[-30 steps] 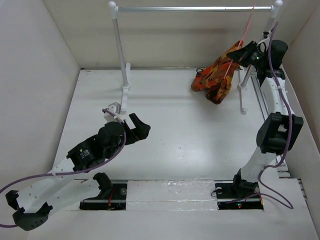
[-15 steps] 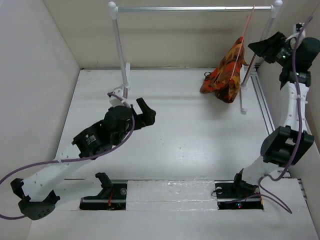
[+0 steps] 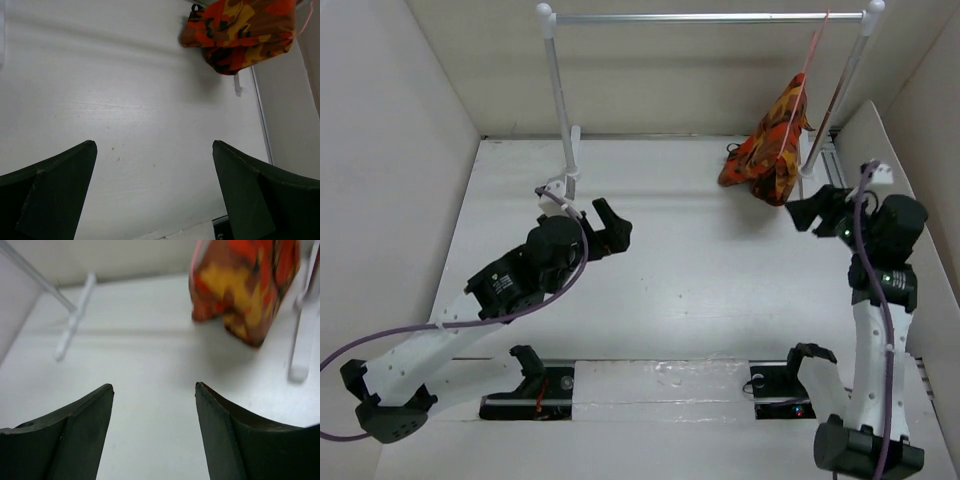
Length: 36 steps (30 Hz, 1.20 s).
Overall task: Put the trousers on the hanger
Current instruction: Reset both arms
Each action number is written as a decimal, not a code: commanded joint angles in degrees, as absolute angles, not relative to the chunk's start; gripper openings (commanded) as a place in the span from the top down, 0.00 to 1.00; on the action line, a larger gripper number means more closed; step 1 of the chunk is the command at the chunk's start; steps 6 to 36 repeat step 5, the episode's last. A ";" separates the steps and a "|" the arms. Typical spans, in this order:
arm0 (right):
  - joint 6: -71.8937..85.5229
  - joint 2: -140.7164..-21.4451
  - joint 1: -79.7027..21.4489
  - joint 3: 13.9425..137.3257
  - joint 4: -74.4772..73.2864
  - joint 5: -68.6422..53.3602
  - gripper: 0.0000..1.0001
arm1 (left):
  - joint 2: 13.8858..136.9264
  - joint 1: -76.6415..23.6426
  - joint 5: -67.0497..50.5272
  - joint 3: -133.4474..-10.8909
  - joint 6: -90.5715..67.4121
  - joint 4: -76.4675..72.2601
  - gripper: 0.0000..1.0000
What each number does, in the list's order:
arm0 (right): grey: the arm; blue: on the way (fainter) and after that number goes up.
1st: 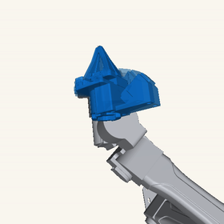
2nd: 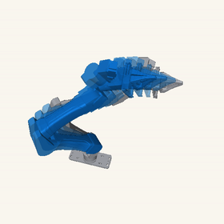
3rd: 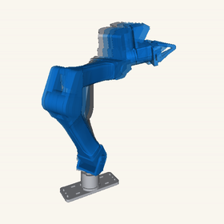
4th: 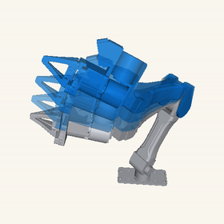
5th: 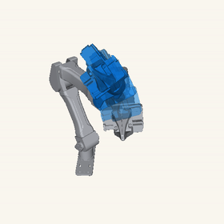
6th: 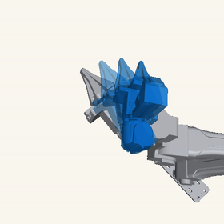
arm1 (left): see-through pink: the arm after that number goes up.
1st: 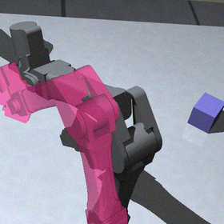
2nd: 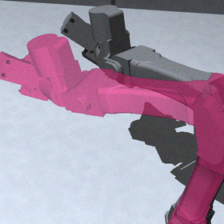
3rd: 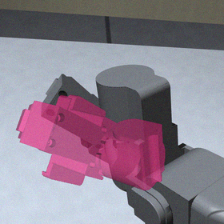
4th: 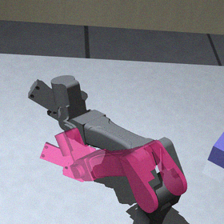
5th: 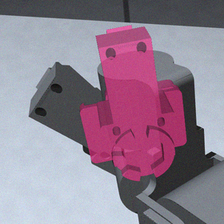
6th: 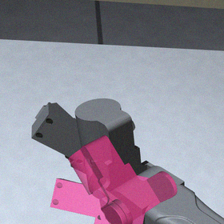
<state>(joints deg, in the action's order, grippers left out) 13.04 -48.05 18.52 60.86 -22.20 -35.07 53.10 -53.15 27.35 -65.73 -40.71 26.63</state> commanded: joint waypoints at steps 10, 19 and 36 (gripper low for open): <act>3.08 -39.20 10.63 51.59 -40.42 -18.20 0.29 | 45.35 -53.00 23.03 -54.67 -46.58 26.46 0.01; 3.08 -39.20 10.63 51.59 -40.42 -18.20 0.29 | 45.35 -53.00 23.03 -54.67 -46.58 26.46 0.01; 3.08 -39.20 10.63 51.59 -40.42 -18.20 0.29 | 45.35 -53.00 23.03 -54.67 -46.58 26.46 0.01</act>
